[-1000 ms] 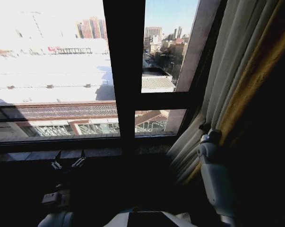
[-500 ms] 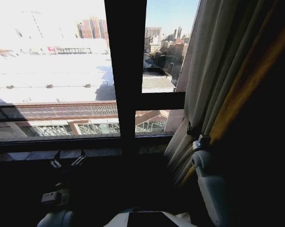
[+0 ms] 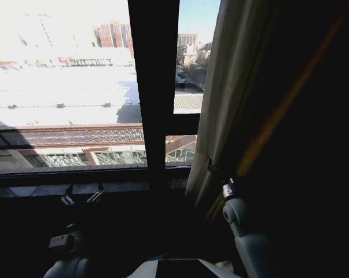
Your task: Open the curtains by pulling them apart, changing their state from closed to fully open.
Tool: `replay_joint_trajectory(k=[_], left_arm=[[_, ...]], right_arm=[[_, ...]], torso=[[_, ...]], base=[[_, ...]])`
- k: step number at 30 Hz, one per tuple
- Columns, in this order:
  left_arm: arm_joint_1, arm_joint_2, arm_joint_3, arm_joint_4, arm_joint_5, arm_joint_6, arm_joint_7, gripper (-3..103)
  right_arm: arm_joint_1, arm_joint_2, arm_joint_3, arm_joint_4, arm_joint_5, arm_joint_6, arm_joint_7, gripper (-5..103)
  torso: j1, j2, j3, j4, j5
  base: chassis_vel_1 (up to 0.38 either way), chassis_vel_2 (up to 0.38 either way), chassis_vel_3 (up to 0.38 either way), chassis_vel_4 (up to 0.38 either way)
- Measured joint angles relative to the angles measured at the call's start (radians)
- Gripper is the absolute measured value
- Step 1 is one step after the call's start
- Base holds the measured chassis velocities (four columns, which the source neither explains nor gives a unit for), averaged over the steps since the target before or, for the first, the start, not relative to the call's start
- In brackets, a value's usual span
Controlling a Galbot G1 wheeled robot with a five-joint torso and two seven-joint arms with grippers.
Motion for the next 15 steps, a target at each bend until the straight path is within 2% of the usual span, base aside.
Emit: replay_joint_trajectory(k=[9,15], left_arm=[[0.004,0.0,-0.001,-0.003,-0.001,-0.001,0.0,100],[0.008,0.0,-0.005,-0.003,-0.002,-0.005,0.0,100]], right_arm=[[-0.012,0.007,-0.017,0.007,-0.005,0.007,0.0,100],[-0.012,0.014,-0.025,0.006,-0.006,0.01,0.0,100]], torso=[[0.0,0.0,0.0,-0.0001,0.0001],[0.0,0.0,0.0,0.0,0.0002]], base=[[0.044,0.038,-0.038,-0.038],[0.178,0.172,-0.166,-0.183]])
